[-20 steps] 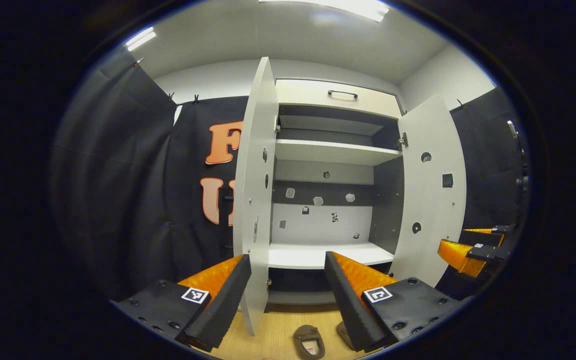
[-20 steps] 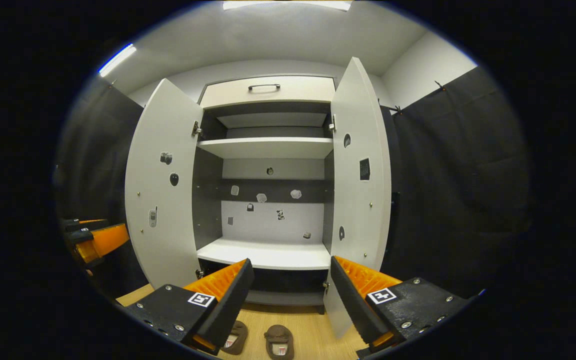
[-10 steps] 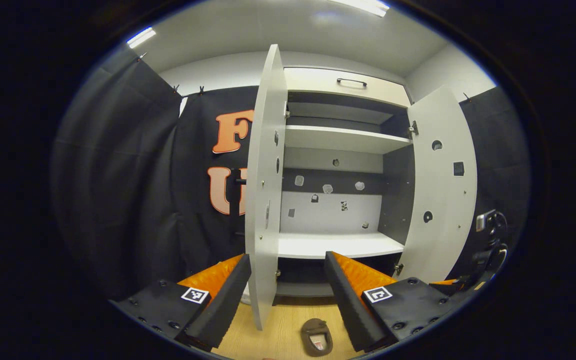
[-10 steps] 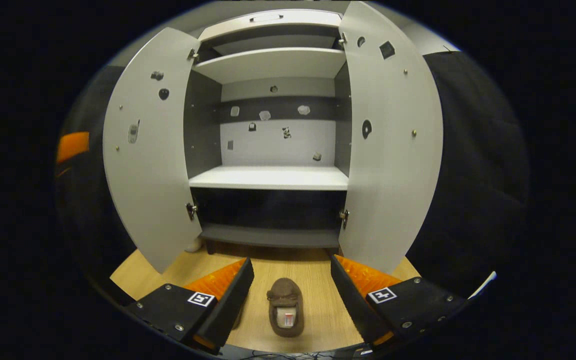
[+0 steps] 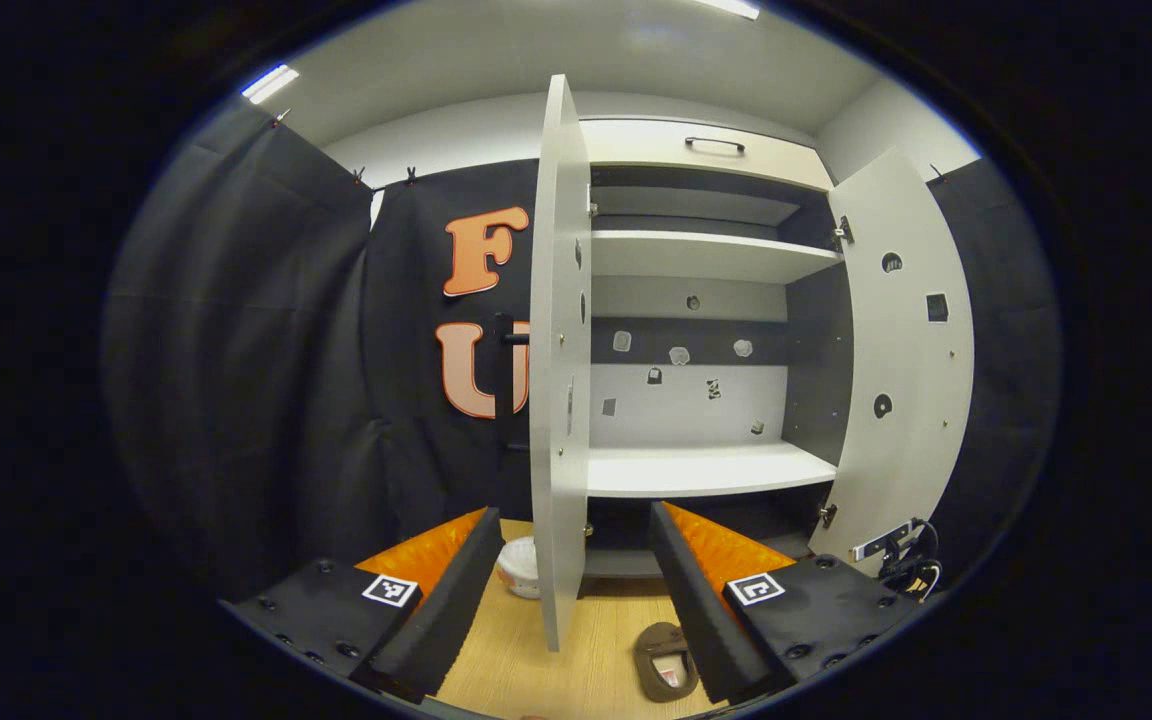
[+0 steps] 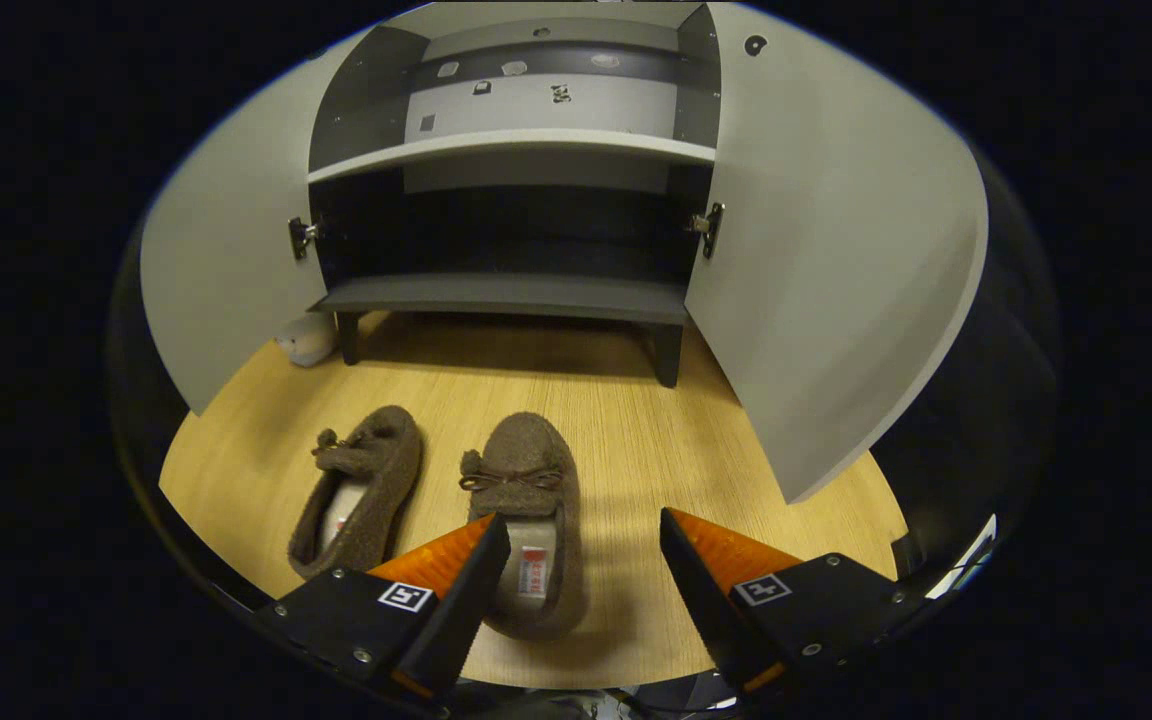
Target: Grab one shoe with the right hand and put it into the shoe cabinet, grab the other shoe with the left hand and put it into the shoe cabinet; then close the right door with the right hand and the left door with the left hand.
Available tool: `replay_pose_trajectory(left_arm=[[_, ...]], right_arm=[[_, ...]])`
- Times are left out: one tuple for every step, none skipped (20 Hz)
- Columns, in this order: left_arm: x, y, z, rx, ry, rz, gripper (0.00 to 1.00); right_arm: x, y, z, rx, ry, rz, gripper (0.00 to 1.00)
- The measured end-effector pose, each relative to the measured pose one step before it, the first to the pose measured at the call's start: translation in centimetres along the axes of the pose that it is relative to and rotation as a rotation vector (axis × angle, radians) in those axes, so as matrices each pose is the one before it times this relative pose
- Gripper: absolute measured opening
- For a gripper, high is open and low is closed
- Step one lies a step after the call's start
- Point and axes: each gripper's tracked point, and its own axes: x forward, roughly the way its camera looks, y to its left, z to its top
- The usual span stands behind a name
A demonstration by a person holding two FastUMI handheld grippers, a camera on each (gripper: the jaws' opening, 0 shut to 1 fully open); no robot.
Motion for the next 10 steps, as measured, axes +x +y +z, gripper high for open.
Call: replay_pose_trajectory(left_arm=[[0.038, 0.190, -0.176, 0.00674, 0.00576, 0.00568, 0.96], [-0.024, 0.209, -0.277, 0.00643, 0.00405, 0.00514, 0.96], [0.031, 0.170, -0.202, 0.00485, 0.00403, 0.00440, 0.96], [-0.022, 0.118, -0.311, 0.00276, 0.00483, 0.00385, 0.99], [-0.201, 0.186, -0.187, 0.00031, 0.00305, 0.00250, 0.99], [-0.152, 0.151, -0.288, -0.00017, 0.00505, 0.00260, 0.99], [-0.029, 0.038, -0.261, 0.00029, 0.00684, 0.00260, 0.99], [-0.017, 0.029, -0.257, 0.00032, 0.00627, 0.00365, 0.96], [0.005, 0.087, -0.215, 0.00028, 0.00496, 0.00397, 0.96], [-0.029, 0.129, -0.091, 0.00068, 0.00413, 0.00264, 0.97]], right_arm=[[0.827, 0.004, -0.695, 0.00728, 0.01839, -0.00403, 0.88], [0.775, -0.043, -0.366, 0.00397, 0.01490, 0.00009, 0.83], [0.838, -0.041, -0.735, -0.00350, 0.02487, -0.00397, 0.74], [0.547, 0.067, -0.580, 0.00114, 0.02441, 0.00387, 0.68], [0.568, 0.370, -0.221, 0.01028, 0.01375, 0.01207, 0.57], [0.530, 0.261, -0.531, 0.00834, 0.02463, 0.00731, 0.53], [0.520, 0.238, -0.396, 0.00931, 0.01780, 0.00487, 0.48], [0.522, 0.141, -0.382, 0.00977, 0.01919, 0.00198, 0.48], [0.237, 0.065, -0.199, 0.00869, 0.01215, 0.00180, 0.48], [0.084, 0.338, 0.229, 0.01989, -0.00263, 0.01214, 0.52]])
